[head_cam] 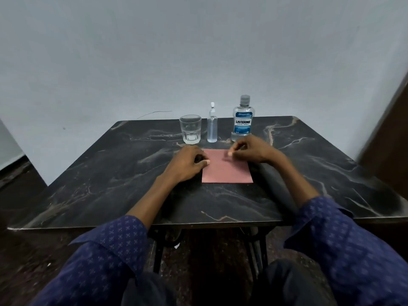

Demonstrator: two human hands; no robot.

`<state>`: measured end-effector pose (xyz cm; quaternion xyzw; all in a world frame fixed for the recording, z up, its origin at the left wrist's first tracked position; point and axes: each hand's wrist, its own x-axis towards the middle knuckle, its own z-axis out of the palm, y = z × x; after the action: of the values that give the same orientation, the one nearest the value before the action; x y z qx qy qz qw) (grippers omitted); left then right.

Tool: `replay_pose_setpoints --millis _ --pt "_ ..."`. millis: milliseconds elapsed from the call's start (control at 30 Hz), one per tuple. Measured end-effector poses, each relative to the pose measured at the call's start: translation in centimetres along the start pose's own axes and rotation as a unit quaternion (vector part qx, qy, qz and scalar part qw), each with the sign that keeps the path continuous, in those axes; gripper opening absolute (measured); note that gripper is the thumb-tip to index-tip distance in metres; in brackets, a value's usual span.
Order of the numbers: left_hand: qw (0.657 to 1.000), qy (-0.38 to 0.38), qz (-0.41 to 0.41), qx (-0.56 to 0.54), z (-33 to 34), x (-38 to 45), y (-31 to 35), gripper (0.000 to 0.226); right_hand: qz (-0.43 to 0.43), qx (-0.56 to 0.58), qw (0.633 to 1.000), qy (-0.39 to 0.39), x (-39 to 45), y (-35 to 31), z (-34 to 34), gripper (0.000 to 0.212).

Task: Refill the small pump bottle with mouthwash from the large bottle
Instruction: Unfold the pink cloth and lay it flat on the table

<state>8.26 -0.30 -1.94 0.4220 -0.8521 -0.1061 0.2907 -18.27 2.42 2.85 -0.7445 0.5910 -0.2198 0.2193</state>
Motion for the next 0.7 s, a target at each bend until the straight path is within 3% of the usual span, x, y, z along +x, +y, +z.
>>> replay_pose_setpoints --millis 133,600,700 --pt "0.999 -0.028 0.027 0.006 -0.6 0.9 0.3 0.021 -0.008 -0.006 1.0 -0.024 -1.3 1.8 -0.4 0.024" --pt "0.999 -0.03 -0.027 0.018 -0.1 1.1 2.2 0.008 -0.024 -0.119 0.992 0.03 -0.9 1.3 1.0 0.006" --pt "0.999 -0.027 -0.032 0.019 0.2 0.8 2.1 0.009 -0.034 -0.121 0.99 0.057 -1.3 1.8 1.4 0.012"
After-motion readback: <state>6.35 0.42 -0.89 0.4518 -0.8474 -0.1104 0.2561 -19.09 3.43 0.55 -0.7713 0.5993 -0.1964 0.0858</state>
